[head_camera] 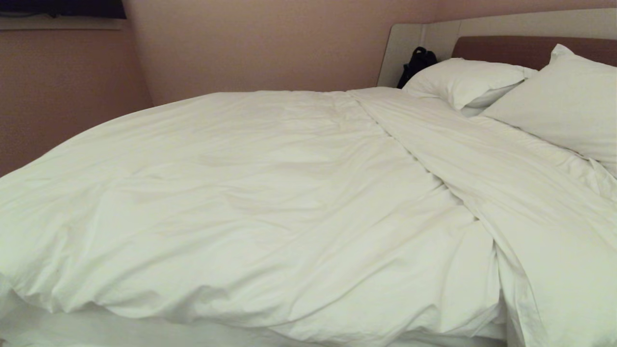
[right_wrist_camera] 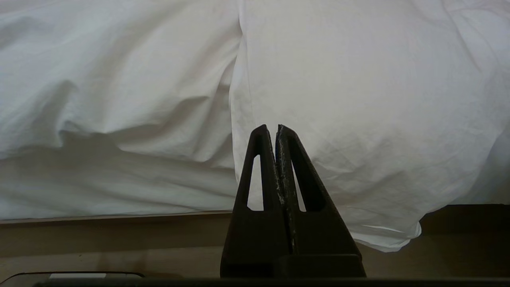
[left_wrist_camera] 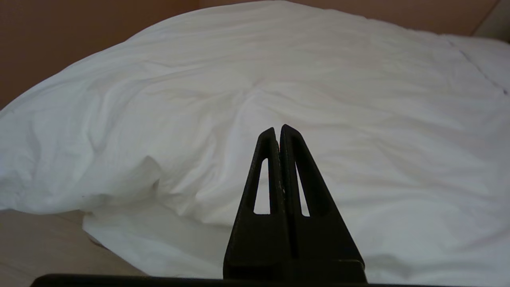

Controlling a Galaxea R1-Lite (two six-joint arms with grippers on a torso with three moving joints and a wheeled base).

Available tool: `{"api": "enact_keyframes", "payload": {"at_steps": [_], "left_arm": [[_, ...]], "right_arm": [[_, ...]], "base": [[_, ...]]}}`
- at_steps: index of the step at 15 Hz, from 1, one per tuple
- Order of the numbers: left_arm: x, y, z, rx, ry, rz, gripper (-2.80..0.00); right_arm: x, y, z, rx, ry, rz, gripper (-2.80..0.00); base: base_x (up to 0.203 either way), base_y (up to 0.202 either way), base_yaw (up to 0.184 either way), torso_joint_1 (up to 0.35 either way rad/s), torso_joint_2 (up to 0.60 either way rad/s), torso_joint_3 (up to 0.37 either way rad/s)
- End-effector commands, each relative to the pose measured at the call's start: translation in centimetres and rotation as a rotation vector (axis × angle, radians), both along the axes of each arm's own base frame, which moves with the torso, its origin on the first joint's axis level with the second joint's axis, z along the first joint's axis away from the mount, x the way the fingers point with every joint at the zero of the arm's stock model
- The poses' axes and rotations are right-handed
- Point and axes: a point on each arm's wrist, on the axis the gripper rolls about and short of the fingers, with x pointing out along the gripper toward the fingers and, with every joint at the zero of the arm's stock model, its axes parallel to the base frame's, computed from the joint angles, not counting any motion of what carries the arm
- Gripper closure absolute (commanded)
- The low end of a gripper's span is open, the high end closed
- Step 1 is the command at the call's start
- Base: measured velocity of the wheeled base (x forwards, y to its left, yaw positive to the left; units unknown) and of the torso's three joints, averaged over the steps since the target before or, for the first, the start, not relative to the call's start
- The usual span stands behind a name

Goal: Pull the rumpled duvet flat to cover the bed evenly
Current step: Flatten the corners of the folded blanket

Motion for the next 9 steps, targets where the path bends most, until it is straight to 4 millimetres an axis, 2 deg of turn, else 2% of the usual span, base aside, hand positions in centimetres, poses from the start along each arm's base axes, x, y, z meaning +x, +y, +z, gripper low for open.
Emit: {"api": "enact_keyframes", "payload": {"at_steps": [1,4,9], "left_arm": [[-2.9,-0.2,-1.5,0.066,-0.037,-0.051,0.00],[-3.9,-0.1,-4.4,0.144,-0.001,-0.047,0.00],[-3.4,0.1,-5.4,0.124,0.023,-0.058,0.00]], "right_arm": [[0.0,0.0,0.0,0.000,-0.001,0.000,0.00],[0.0,0.0,0.0,0.000,-0.001,0.000,0.00],[0.0,0.0,0.0,0.000,-0.001,0.000,0.00]], "base": [[0.000,0.000,0.000,0.000,0.00,0.000],[0.000,0.000,0.000,0.000,0.00,0.000],[0.000,0.000,0.000,0.000,0.00,0.000]]}}
